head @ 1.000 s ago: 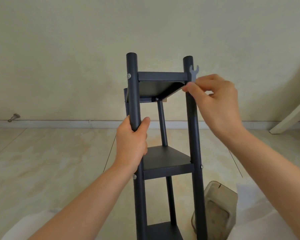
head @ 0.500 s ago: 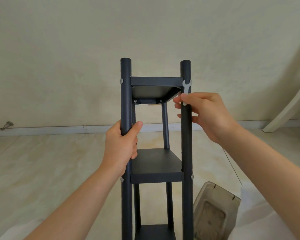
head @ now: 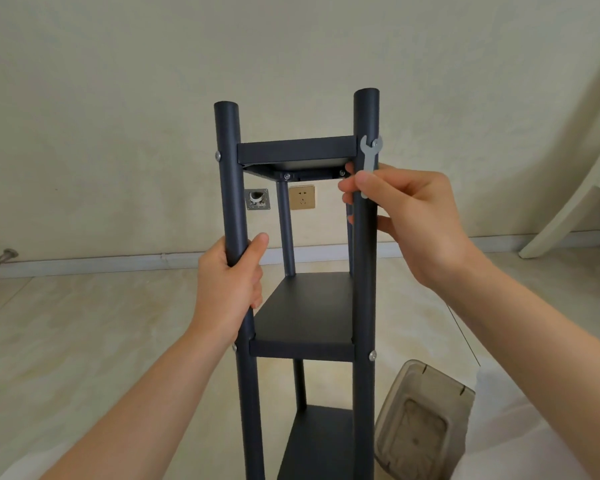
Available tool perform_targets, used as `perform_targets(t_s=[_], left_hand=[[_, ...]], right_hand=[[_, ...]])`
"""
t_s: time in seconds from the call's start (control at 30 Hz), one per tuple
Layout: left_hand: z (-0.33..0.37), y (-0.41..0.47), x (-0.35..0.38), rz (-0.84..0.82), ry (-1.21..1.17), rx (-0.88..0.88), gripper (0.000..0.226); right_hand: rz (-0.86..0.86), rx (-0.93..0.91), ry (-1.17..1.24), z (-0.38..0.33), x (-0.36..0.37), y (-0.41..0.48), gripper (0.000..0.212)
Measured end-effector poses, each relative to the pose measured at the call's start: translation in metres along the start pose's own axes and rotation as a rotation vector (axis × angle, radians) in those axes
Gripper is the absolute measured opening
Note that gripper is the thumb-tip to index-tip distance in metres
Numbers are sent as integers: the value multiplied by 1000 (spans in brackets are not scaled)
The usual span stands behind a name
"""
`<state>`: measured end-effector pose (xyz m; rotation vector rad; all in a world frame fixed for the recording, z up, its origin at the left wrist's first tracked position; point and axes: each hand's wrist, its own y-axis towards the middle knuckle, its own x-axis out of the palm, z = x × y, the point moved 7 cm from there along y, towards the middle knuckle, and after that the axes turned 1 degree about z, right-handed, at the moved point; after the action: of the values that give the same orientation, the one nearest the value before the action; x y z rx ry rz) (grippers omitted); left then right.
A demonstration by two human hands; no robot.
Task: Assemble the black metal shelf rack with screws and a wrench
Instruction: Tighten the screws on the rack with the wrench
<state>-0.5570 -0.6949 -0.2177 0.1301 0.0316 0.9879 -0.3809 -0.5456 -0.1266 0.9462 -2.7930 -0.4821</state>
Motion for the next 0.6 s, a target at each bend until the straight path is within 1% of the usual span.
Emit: perform_targets(t_s=[0.13, 0.3, 0.4, 0.5, 0.53, 0.6], left_hand=[[-2, 5, -4, 14, -8, -13, 32], [0, 10, -10, 71, 64, 34, 32], [7, 12, -19, 159, 193, 112, 27], [20, 10, -26, 258, 405, 226, 13], [26, 7, -27, 283, 485, 275, 19], [36, 0, -23, 294, 633, 398, 54]], right_hand=[[-40, -16, -11, -4, 2, -4, 22], [-112, -61, -35, -9, 5, -11, 19], [-179, -89, -12, -12, 9, -16, 18], [-243, -130, -15, -16, 16, -20, 19], [-259, -149, -40, -17, 19, -21, 18], [-284, -182, -98, -17, 24, -23, 17]])
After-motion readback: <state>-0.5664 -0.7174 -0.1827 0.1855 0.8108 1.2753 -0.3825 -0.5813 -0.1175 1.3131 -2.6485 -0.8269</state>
